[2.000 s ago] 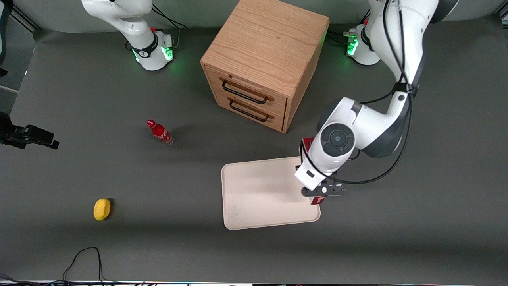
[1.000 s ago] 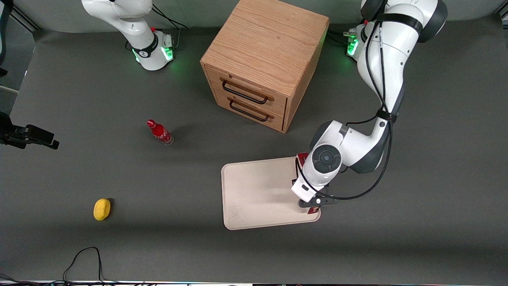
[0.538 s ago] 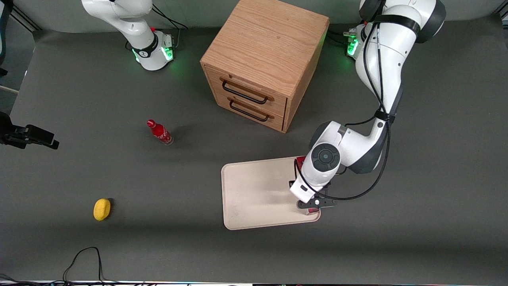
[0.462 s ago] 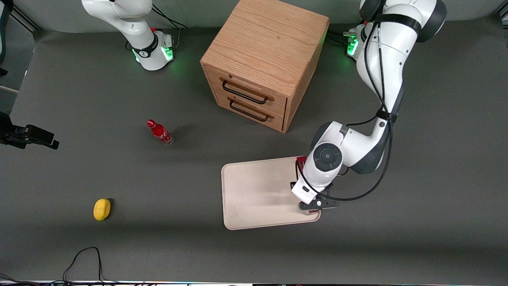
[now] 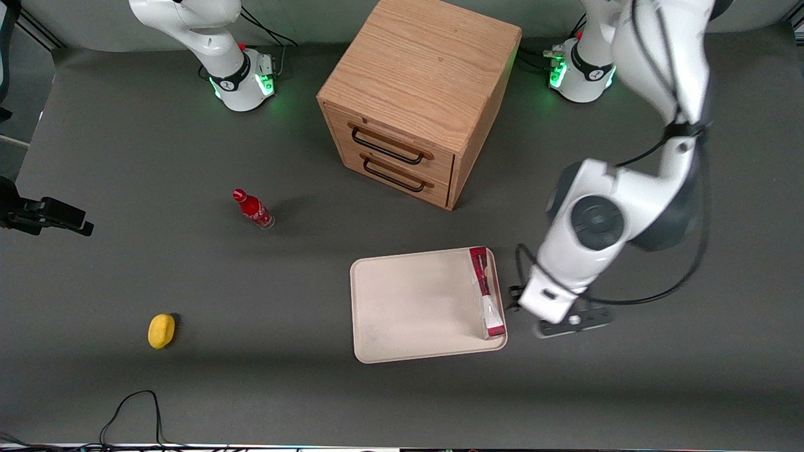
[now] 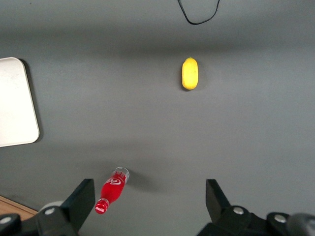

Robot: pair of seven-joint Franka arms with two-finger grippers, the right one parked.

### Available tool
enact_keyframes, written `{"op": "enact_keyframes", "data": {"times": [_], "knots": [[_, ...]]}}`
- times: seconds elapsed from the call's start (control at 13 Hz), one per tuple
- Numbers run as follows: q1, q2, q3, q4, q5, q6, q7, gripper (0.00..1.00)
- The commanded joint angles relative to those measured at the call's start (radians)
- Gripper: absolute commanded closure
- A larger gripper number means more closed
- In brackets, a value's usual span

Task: Place red cookie box on tray
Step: 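Open the left gripper and raise it away from the tray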

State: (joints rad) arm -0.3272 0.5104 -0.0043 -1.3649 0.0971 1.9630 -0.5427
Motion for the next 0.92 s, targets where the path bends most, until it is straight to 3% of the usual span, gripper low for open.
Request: {"op": "enact_keyframes", "data": {"times": [0.0,0.15,0.38,0.85], "knots": [[0.045,-0.205,0.062,-0.155,-0.016,-0.113,0.195,0.00],[0.077,-0.307,0.084,-0.204,-0.011,-0.193,0.289,0.00],[0.155,-0.504,0.087,-0.377,-0.013,-0.173,0.328,0.00],[0.252,-0.650,0.086,-0.413,-0.063,-0.269,0.588,0.00]]}}
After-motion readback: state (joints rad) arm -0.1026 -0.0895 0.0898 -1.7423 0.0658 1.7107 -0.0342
